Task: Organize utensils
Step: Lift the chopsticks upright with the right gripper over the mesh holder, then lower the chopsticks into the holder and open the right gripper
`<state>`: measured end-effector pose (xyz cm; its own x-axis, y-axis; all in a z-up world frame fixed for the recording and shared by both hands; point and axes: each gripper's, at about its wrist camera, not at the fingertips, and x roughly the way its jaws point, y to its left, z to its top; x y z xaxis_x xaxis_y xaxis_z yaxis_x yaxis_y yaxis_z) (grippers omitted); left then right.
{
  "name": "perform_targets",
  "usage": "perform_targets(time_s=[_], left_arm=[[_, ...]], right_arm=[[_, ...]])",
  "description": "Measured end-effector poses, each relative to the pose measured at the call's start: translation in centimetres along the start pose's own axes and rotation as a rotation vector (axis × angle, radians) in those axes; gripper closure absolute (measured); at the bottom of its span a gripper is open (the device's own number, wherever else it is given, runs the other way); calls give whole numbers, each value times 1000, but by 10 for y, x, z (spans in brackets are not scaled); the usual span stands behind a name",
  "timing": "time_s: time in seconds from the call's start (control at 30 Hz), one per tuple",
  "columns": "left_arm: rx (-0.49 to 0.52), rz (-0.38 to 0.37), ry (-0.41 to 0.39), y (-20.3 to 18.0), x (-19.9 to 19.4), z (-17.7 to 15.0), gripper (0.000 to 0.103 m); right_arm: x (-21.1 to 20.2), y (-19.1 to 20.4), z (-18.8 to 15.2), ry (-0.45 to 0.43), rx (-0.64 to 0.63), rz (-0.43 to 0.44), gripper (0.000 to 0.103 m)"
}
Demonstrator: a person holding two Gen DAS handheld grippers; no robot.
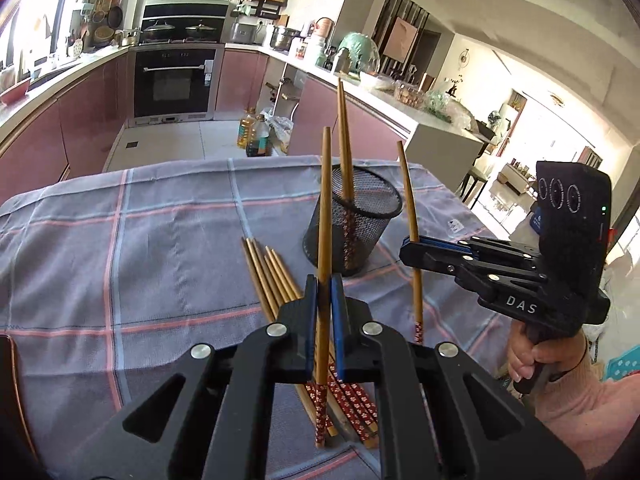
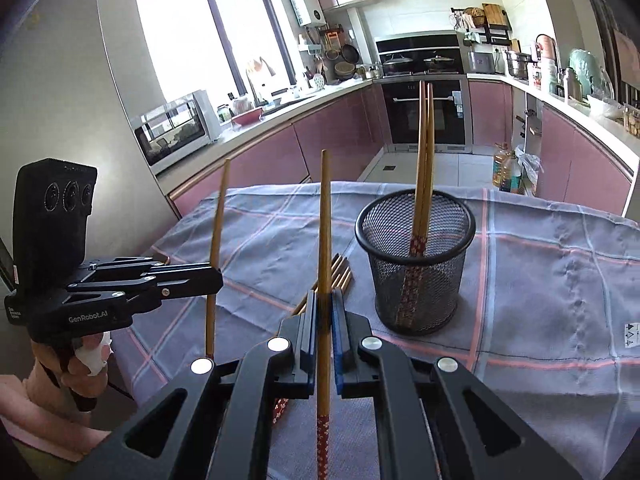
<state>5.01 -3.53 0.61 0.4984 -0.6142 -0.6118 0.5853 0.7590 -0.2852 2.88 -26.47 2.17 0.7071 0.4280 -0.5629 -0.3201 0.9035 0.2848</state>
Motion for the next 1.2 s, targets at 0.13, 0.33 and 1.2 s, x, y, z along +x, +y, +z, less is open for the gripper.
perform_targets(time_s=[0.13, 0.33, 1.2], left_arm=[[7, -47, -51, -9, -19, 16, 96], [39, -51, -132, -25, -25, 51, 96], [116, 53, -126, -62, 35, 137, 96]], right_arm=[[-14, -5, 14, -53, 0, 6, 97], [-33, -14, 44, -129, -24, 4, 97], [-16, -46, 104, -168, -62, -112, 97]])
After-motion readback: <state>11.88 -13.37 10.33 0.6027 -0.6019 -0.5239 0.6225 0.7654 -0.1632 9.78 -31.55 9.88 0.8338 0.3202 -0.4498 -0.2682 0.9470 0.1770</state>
